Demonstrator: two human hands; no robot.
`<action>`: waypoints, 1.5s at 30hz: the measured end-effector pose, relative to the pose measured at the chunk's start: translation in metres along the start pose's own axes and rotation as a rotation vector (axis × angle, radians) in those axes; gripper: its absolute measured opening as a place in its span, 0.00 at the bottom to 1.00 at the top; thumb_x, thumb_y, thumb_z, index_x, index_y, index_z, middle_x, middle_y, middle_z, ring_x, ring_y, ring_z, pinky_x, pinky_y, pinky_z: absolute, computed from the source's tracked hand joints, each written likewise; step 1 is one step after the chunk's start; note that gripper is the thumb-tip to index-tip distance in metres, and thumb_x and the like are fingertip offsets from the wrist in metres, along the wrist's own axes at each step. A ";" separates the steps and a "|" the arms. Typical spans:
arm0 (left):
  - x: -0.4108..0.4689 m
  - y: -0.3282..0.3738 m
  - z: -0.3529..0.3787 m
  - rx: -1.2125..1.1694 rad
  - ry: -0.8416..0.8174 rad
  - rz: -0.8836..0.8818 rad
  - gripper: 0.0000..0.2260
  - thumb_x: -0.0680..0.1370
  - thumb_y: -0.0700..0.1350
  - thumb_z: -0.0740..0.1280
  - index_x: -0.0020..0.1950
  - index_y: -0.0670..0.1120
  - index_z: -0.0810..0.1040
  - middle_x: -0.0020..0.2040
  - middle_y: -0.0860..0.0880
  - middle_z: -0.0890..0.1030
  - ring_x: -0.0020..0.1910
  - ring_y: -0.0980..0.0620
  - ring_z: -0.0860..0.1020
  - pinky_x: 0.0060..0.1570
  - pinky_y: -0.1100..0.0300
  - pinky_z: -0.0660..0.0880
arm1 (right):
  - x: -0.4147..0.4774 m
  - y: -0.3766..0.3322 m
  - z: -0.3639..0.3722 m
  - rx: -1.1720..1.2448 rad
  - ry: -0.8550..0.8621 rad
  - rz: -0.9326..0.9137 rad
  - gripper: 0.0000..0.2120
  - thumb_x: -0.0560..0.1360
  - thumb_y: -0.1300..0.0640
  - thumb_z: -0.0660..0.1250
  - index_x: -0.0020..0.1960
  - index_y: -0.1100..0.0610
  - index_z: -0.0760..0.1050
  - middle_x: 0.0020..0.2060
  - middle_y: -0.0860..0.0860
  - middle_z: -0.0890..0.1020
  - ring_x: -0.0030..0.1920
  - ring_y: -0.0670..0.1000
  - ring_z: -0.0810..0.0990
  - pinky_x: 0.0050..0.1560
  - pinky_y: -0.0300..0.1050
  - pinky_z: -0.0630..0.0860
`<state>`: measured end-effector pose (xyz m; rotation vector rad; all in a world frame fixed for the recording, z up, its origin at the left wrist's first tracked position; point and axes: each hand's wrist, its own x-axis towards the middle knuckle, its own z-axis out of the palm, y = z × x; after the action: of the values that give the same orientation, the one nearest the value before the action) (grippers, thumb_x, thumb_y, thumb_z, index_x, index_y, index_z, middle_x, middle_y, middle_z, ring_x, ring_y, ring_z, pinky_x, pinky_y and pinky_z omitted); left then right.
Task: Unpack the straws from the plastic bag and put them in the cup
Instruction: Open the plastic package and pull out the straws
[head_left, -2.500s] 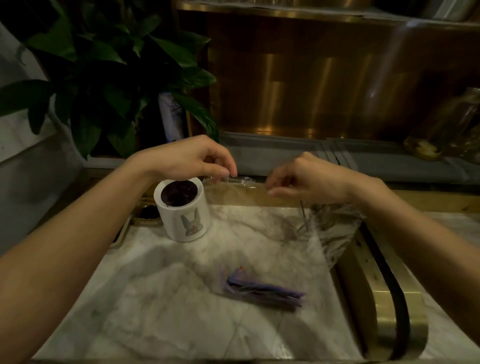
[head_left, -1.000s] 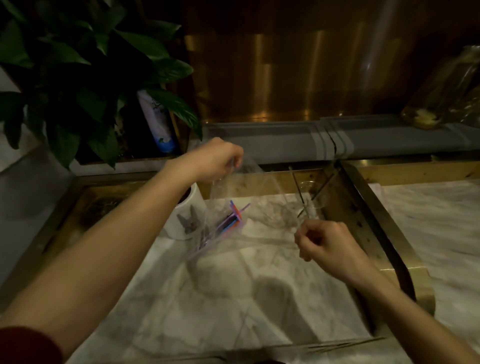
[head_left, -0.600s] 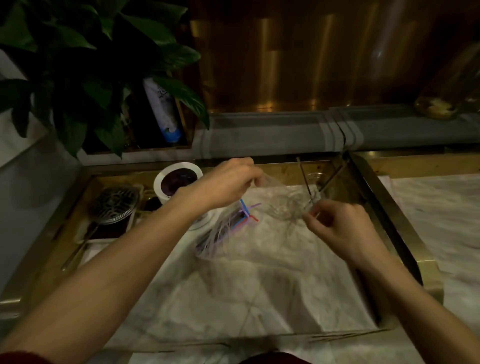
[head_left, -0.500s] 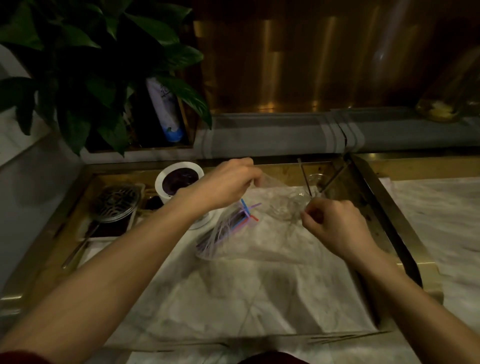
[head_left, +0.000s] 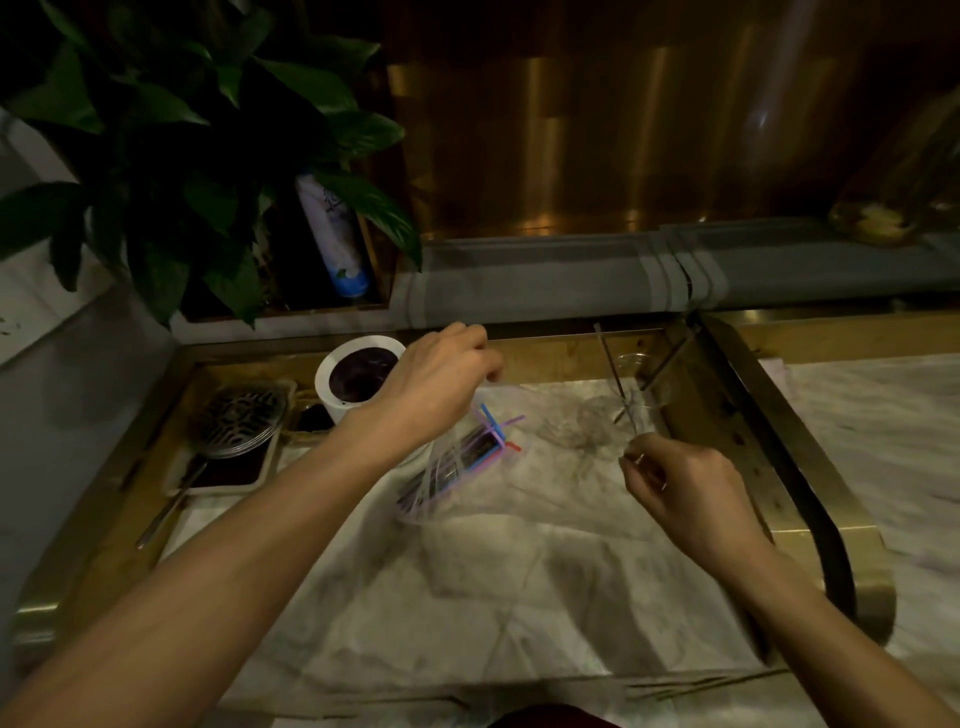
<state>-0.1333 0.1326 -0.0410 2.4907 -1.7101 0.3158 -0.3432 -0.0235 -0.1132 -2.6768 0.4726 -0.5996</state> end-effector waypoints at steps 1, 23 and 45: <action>-0.001 0.003 -0.004 0.012 0.008 -0.014 0.10 0.76 0.37 0.64 0.55 0.47 0.79 0.53 0.46 0.76 0.53 0.46 0.72 0.44 0.56 0.65 | 0.000 0.001 0.001 -0.006 0.028 -0.009 0.01 0.73 0.59 0.69 0.43 0.56 0.78 0.32 0.49 0.81 0.30 0.49 0.79 0.29 0.44 0.75; 0.016 0.034 0.136 -0.101 -0.542 -0.346 0.09 0.78 0.44 0.64 0.56 0.49 0.80 0.59 0.48 0.78 0.57 0.47 0.77 0.53 0.59 0.73 | -0.030 0.007 0.002 0.018 0.111 0.139 0.04 0.71 0.59 0.69 0.38 0.53 0.76 0.25 0.45 0.75 0.24 0.44 0.72 0.25 0.30 0.59; 0.013 0.029 0.203 -0.216 -0.382 -0.579 0.14 0.81 0.41 0.56 0.65 0.41 0.72 0.62 0.40 0.74 0.61 0.40 0.71 0.60 0.50 0.67 | -0.034 -0.007 0.011 0.081 0.034 0.087 0.03 0.71 0.61 0.70 0.41 0.55 0.77 0.27 0.48 0.79 0.26 0.50 0.77 0.25 0.51 0.75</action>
<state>-0.1335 0.0697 -0.2363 2.8422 -0.9515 -0.3927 -0.3655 -0.0006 -0.1315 -2.5585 0.5589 -0.6267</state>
